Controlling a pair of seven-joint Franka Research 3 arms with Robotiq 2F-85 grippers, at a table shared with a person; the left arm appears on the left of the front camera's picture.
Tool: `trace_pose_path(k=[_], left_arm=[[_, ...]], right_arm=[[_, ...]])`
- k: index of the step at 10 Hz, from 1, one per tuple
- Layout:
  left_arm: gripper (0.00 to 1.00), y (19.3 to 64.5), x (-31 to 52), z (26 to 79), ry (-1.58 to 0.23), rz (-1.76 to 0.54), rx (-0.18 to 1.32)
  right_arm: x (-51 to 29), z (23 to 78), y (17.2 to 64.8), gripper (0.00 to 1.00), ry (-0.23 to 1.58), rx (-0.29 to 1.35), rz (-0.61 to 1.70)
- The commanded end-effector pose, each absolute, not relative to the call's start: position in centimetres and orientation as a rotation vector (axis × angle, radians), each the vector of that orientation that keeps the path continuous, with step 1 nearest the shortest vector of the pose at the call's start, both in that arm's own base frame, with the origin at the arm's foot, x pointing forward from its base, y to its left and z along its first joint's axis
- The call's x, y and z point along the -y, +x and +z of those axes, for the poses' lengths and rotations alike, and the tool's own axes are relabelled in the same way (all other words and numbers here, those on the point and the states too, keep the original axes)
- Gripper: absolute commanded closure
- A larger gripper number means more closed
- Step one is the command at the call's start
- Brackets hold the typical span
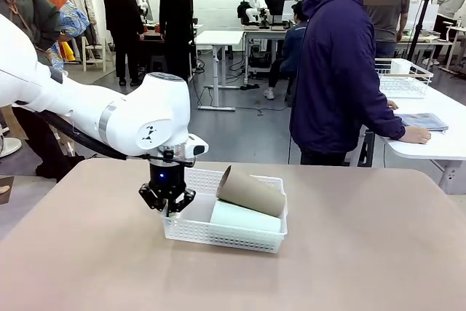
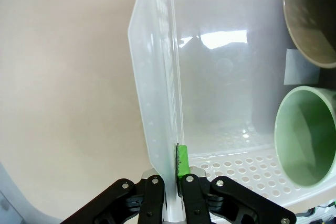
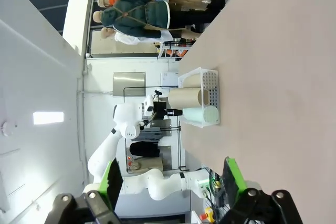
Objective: Clean and organize the cups into the basket.
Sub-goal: Move the Organizing basket back to the left side of the table.
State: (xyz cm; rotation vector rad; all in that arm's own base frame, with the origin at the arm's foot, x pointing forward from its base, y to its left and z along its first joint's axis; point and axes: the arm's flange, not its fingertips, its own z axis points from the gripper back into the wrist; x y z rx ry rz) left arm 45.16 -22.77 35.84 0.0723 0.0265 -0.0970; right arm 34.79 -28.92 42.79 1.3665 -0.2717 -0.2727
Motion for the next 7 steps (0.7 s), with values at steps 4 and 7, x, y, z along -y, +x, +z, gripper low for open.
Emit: trace_pose_path(k=[4, 7], left_arm=[[0.95, 49.1, 3.8, 36.7, 0.09, -0.064, -0.041], [0.95, 48.7, -4.2, 35.8, 0.076, -0.005, -0.012]], right_arm=[[29.0, 43.0, 35.0, 0.0, 1.359, 0.266, -0.268], [29.0, 43.0, 35.0, 0.0, 1.359, 0.266, -0.268]])
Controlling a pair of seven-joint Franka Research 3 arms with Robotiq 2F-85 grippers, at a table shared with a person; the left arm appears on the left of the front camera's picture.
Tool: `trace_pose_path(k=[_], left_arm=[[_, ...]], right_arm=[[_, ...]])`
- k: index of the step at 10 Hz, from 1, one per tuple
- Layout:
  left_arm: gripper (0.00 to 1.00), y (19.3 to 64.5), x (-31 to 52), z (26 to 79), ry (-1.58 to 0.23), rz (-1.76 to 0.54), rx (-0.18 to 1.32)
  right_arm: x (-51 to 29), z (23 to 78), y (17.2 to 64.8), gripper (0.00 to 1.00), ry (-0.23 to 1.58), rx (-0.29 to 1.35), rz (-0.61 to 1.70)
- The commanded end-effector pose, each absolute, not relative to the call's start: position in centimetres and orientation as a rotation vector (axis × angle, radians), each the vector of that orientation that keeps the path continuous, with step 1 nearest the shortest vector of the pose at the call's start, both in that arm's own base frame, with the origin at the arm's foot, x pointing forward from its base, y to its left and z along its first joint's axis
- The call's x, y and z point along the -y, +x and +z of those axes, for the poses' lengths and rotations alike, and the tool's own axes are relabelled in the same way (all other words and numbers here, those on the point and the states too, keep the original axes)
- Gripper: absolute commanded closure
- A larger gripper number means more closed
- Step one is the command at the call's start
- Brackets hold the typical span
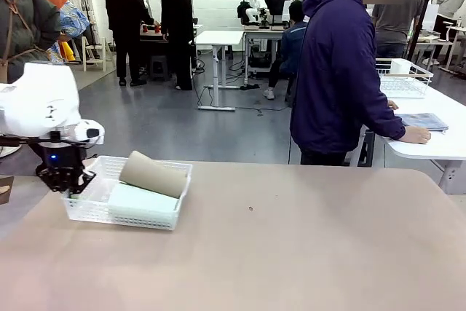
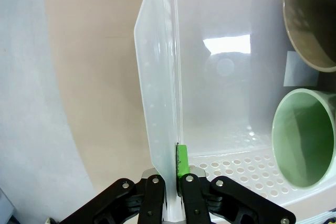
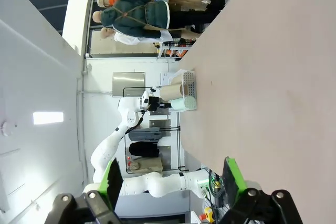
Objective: Clean and organize the cups into the basket.
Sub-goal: Move the Organizing basket back to the left side of the table.
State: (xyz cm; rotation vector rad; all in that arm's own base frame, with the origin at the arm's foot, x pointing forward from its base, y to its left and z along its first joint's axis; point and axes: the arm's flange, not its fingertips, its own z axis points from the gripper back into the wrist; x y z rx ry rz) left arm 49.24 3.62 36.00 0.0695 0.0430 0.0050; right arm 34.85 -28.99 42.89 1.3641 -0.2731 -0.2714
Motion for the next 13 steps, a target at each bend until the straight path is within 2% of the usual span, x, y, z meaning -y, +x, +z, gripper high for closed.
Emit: trace_pose_path(k=[1, 5, 6, 7, 8, 9, 10, 13], left_arm=[[0.95, 48.7, -6.5, 35.7, 0.069, 0.003, -0.015], [0.95, 48.9, -10.8, 35.4, 0.038, -0.005, -0.021], [0.39, 48.9, -10.7, 35.2, 0.009, -0.022, -0.024], [0.35, 49.2, -11.1, 35.2, 0.002, -0.038, -0.026], [0.0, 49.2, -11.1, 35.5, -0.008, -0.042, -0.016], [0.31, 49.0, -10.7, 35.9, -0.006, -0.045, -0.009], [0.0, 48.9, -10.5, 36.2, -0.001, -0.04, -0.003], [0.0, 48.4, -10.0, 36.8, 0.014, -0.039, 0.001]], right_arm=[[29.0, 43.0, 35.0, 0.0, 1.359, 0.266, -0.268], [29.0, 43.0, 35.0, 0.0, 1.359, 0.266, -0.268], [29.0, 43.0, 35.0, 0.0, 1.359, 0.266, -0.268], [29.0, 43.0, 35.0, 0.0, 1.359, 0.266, -0.268], [29.0, 43.0, 35.0, 0.0, 1.359, 0.266, -0.268], [29.0, 43.0, 35.0, 0.0, 1.359, 0.266, -0.268], [29.0, 43.0, 35.0, 0.0, 1.359, 0.266, -0.268], [29.0, 43.0, 35.0, 0.0, 1.359, 0.266, -0.268]])
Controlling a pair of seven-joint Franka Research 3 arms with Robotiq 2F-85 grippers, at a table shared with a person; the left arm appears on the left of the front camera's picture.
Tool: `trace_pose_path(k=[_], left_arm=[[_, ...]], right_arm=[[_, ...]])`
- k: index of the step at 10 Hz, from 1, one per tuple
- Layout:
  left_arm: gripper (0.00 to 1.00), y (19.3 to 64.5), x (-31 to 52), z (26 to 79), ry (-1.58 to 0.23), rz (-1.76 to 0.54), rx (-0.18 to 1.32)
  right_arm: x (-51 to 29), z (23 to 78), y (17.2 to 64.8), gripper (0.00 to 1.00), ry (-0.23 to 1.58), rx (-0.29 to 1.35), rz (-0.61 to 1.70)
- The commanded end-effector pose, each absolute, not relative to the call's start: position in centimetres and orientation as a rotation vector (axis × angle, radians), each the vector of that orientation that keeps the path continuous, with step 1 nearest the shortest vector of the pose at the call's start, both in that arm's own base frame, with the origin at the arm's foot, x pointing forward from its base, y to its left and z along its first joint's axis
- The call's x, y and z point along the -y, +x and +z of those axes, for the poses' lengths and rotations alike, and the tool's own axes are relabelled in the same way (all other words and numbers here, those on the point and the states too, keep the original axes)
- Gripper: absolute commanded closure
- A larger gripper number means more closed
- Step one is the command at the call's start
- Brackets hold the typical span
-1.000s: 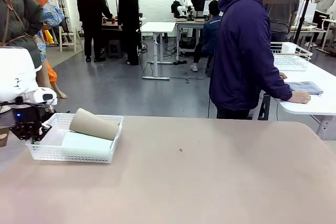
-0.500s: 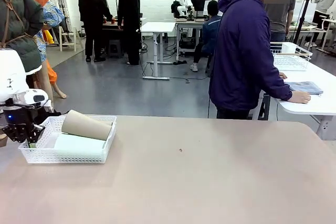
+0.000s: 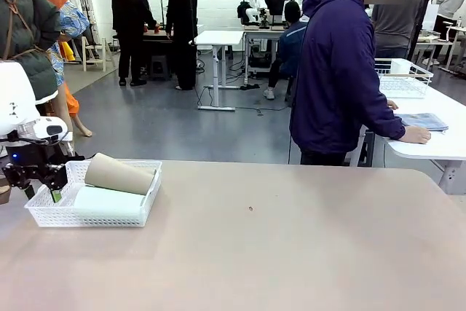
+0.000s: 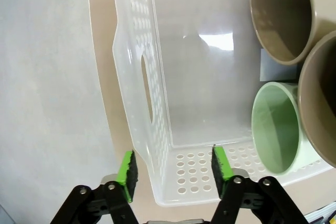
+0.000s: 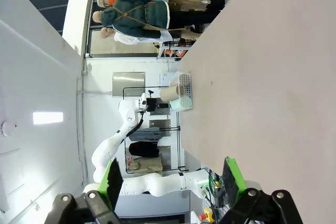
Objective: Clean and organize the cups into the basket.
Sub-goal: Move the Organizing basket back to the left side of the table.
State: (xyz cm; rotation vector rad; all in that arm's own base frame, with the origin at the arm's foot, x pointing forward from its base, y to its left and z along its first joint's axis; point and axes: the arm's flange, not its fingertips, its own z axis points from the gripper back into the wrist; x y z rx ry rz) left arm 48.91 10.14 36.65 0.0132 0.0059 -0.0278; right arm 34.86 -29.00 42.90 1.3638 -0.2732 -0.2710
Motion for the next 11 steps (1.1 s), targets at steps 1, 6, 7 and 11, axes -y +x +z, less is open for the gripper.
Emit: trace_pose_path(k=[1, 6, 7, 11], left_arm=[[0.0, 48.3, -10.0, 36.9, 0.017, -0.032, 0.001], [0.0, 48.5, -9.5, 37.5, 0.02, -0.002, -0.018], [0.0, 48.4, -9.5, 37.5, 0.023, 0.0, -0.019], [0.0, 37.9, -4.4, 48.6, -0.059, -0.026, 0.139]], right_arm=[[29.0, 43.0, 35.0, 0.0, 1.359, 0.266, -0.268], [29.0, 43.0, 35.0, 0.0, 1.359, 0.266, -0.268], [29.0, 43.0, 35.0, 0.0, 1.359, 0.266, -0.268], [29.0, 43.0, 35.0, 0.0, 1.359, 0.266, -0.268]])
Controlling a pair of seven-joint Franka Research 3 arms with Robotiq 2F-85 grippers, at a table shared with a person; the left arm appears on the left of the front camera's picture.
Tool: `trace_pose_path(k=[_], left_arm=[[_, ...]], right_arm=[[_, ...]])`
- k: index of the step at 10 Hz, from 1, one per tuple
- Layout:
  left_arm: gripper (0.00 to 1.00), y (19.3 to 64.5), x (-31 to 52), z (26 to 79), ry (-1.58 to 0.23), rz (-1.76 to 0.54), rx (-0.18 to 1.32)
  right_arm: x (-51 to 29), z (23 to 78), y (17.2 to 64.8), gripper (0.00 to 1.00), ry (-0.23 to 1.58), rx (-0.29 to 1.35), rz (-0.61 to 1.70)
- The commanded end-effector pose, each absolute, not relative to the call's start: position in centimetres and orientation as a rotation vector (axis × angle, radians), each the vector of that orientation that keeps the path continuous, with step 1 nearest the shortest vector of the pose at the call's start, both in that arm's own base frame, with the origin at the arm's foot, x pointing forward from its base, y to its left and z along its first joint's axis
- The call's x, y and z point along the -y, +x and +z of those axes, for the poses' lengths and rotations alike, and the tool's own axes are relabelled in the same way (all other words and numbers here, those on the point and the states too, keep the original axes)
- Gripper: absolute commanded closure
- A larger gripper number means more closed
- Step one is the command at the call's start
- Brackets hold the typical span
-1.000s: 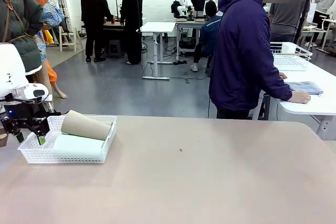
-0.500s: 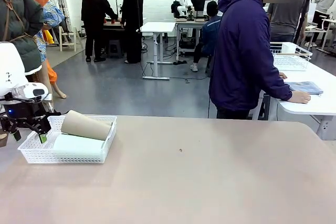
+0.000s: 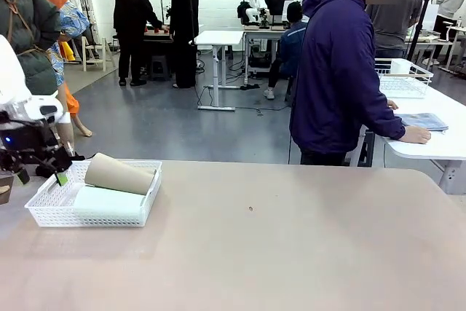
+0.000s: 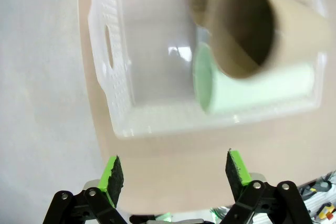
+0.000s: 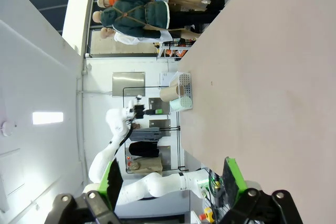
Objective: Clean and organize the cups into the basket.
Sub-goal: Move the Organizing basket back to the left side of the table.
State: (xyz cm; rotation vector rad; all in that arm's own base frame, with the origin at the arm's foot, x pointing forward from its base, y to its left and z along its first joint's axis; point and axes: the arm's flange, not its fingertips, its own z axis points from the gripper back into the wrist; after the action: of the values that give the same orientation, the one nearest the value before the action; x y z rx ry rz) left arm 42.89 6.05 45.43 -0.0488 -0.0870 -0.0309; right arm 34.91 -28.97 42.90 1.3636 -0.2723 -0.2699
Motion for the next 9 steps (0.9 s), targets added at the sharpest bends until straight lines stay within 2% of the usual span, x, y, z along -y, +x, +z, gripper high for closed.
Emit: trace_pose_path(k=[1, 4, 6, 7, 9], left_arm=[[0.0, 34.9, -3.5, 50.3, -0.018, 0.012, 0.192], [0.0, 28.9, -3.1, 51.5, -0.009, -0.002, 0.176], [0.0, 29.0, -2.5, 49.9, 0.073, 0.053, 0.19], [0.0, 28.5, -2.8, 52.4, -0.022, -0.006, 0.19], [0.0, 28.5, -2.8, 52.4, -0.022, -0.006, 0.19]], right_arm=[[29.0, 43.0, 35.0, 0.0, 1.359, 0.266, -0.268], [29.0, 43.0, 35.0, 0.0, 1.359, 0.266, -0.268], [29.0, 43.0, 35.0, 0.0, 1.359, 0.266, -0.268], [29.0, 43.0, 35.0, 0.0, 1.359, 0.266, -0.268], [29.0, 43.0, 35.0, 0.0, 1.359, 0.266, -0.268]])
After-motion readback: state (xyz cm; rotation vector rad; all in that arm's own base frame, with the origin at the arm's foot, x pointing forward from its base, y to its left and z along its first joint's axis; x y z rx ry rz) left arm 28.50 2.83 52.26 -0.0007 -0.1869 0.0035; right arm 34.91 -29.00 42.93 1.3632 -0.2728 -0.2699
